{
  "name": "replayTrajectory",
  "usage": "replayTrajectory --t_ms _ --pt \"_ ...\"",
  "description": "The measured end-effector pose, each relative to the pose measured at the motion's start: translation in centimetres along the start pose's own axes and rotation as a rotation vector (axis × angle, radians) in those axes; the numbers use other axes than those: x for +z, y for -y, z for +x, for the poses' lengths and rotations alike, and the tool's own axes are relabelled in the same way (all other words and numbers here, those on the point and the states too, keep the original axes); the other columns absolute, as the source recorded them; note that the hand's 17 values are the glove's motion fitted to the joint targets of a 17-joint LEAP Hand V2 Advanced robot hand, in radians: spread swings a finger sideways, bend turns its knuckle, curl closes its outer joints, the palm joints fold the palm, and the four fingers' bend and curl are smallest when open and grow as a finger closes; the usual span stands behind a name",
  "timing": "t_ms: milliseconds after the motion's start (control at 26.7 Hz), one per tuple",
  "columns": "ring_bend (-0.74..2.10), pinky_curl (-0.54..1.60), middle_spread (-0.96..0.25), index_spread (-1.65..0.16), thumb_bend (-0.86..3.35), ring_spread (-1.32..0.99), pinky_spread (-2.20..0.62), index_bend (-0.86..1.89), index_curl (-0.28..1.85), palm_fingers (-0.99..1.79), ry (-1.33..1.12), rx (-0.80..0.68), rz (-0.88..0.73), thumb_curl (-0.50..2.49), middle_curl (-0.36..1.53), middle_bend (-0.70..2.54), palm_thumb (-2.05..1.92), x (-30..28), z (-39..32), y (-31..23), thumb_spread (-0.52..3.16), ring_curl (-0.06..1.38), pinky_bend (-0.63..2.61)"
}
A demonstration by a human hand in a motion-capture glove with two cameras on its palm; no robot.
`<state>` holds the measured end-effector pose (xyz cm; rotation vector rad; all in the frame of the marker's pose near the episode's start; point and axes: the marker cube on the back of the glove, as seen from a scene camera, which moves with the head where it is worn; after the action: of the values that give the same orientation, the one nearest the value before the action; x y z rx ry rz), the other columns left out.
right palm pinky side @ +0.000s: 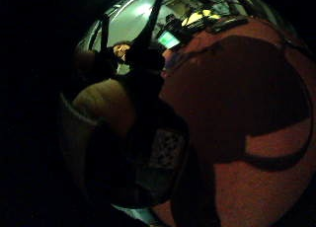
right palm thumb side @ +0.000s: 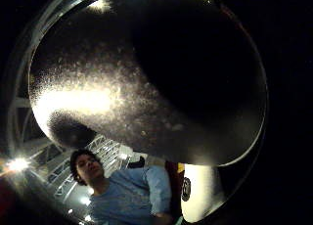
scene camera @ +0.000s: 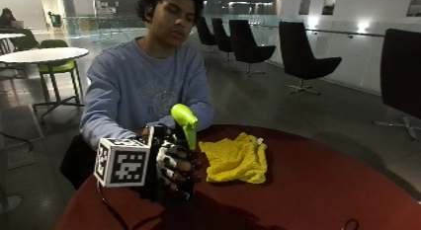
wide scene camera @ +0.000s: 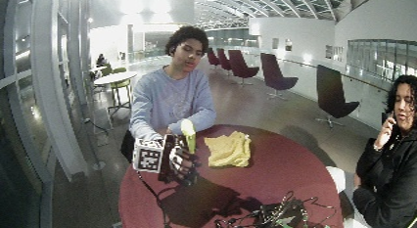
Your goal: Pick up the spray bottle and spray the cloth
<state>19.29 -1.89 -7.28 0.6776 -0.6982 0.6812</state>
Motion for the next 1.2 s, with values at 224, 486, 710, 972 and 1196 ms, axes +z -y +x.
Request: replayTrajectory --t_ms 224,486,710,972,1196 --pt "0.49 0.22 -0.1 -0.23 -0.02 0.0 0.33 0.27 0.46 1.0 0.135 -0.055 -0.323 0.62 0.46 0.36 0.94 4.1 -3.8 -2.7 0.57 0.39 0.15" --pt "0.47 0.21 -0.1 -0.23 -0.03 0.0 0.33 0.24 0.48 1.01 0.12 -0.101 -0.609 0.65 0.47 0.34 0.93 7.2 -6.9 -6.3 0.55 0.39 0.14" --pt "0.45 0.21 -0.09 -0.22 -0.03 -0.01 0.33 0.19 0.49 1.03 0.077 0.031 -0.707 0.68 0.48 0.34 0.92 6.6 -6.9 -6.2 0.55 0.39 0.15" --pt "0.42 0.22 -0.08 -0.21 -0.03 0.01 0.33 0.17 0.5 1.03 0.062 0.214 -0.817 0.69 0.48 0.32 0.9 7.6 -6.1 -7.6 0.56 0.39 0.15" --pt "0.41 0.22 -0.07 -0.21 -0.03 0.01 0.33 0.17 0.51 1.03 0.118 0.332 -0.862 0.71 0.49 0.32 0.9 8.7 -6.1 -8.5 0.56 0.39 0.14"
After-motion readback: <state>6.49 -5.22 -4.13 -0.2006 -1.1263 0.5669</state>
